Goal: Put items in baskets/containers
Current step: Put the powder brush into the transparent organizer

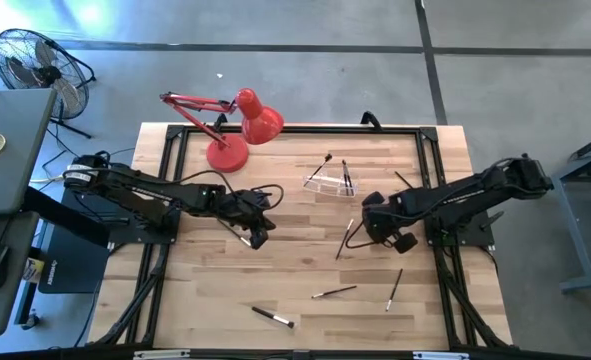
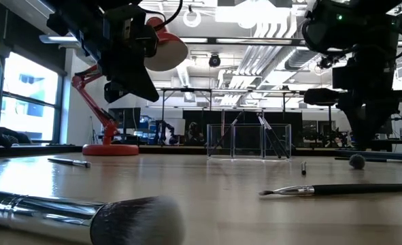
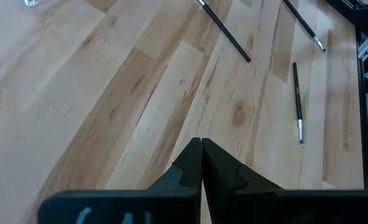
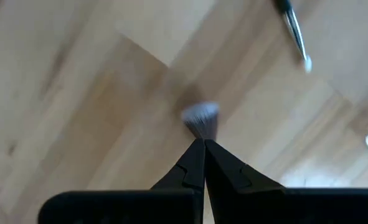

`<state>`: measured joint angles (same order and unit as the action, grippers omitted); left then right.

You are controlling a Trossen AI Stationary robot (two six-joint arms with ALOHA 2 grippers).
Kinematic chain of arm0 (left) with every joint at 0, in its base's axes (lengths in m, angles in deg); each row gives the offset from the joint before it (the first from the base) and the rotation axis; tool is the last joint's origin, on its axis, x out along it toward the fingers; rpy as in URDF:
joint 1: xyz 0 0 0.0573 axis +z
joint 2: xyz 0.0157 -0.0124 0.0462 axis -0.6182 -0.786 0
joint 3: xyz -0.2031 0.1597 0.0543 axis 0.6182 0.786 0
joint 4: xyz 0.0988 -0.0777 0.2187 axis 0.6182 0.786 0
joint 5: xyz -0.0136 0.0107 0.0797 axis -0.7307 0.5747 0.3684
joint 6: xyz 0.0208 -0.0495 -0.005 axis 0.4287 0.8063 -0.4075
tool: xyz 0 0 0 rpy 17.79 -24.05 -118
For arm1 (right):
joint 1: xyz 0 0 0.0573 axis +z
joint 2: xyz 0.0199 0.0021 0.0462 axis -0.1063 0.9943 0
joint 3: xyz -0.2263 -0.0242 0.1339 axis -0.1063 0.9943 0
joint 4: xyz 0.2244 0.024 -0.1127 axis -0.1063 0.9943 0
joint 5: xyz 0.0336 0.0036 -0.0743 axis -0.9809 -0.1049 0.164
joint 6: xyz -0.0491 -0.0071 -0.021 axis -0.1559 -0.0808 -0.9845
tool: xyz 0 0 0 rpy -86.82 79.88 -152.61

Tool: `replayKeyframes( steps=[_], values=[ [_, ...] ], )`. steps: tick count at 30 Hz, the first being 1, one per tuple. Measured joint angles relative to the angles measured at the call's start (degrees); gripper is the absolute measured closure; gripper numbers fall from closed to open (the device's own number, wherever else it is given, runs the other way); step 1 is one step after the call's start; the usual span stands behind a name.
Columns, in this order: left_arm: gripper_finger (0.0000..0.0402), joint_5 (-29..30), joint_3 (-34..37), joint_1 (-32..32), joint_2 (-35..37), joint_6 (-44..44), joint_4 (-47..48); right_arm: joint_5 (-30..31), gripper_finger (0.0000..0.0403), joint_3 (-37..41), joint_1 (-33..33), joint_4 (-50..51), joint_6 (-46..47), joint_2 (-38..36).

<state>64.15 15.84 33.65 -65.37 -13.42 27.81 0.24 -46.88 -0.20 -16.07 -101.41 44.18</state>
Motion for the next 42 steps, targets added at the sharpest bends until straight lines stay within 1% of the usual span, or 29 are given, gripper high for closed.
replayKeyframes(
  steps=[3, 8, 11, 14, 19, 23, 27, 30, 34, 36, 38, 39, 42],
  values=[
    [0.0401, -1.4, 0.0, 0.0, 0.0, 0.0, 0.0, 0.2, 0.0372, 0.6, -0.5, 0.2, -1.1, 0.0],
    [0.0401, -2.4, 0.0, 0.0, 0.0, 0.1, 0.0, 0.2, 0.0317, 1.1, -0.8, -0.7, -3.1, 0.0],
    [0.0401, -2.4, 0.0, 0.0, 0.0, 0.1, 0.0, 2.6, 0.0289, 2.0, -0.8, -1.4, -3.5, 0.0],
    [0.0401, -2.3, 0.0, 0.0, 0.0, 0.1, 0.0, 5.3, 0.0272, 3.6, -0.8, -2.1, -4.1, 0.0],
    [0.0401, -2.2, 0.0, 0.0, 0.0, 0.1, 0.1, 5.1, 0.0261, 6.3, -0.8, -4.5, -5.7, 0.0],
    [0.0401, -2.2, 0.0, 0.0, 0.0, 0.1, 0.1, 4.9, 0.0264, 7.0, -0.8, -6.4, -5.7, -0.1],
    [0.0401, -2.2, 0.0, 0.0, 0.0, 0.0, 0.1, 3.8, 0.0277, 7.1, -0.8, -6.5, -6.1, -0.1],
    [0.0401, -2.2, 0.0, 0.0, 0.0, 0.0, 0.1, 2.6, 0.0294, 7.1, -0.8, -6.0, -7.1, -0.1],
    [0.0401, -2.2, 0.0, 0.0, 0.0, 0.0, 0.1, 0.9, 0.0331, 7.1, -0.8, -5.7, -6.6, -0.1],
    [0.0401, -2.2, 0.0, 0.0, 0.0, 0.0, 0.1, -0.3, 0.0353, 7.1, -0.9, -5.7, -3.5, 0.0],
    [0.0401, -2.3, 0.0, 0.0, 0.0, 0.1, 0.1, -1.1, 0.0373, 7.1, -0.9, -5.9, 1.8, 0.2],
    [0.0401, -2.3, 0.0, 0.0, 0.0, 0.0, 0.1, -2.1, 0.0374, 7.1, -0.9, -6.4, 3.9, 0.2],
    [0.0401, -2.3, 0.0, 0.0, 0.0, 0.0, 0.1, -4.5, 0.0374, 7.0, -0.8, -7.8, 4.7, 0.2]
  ],
)
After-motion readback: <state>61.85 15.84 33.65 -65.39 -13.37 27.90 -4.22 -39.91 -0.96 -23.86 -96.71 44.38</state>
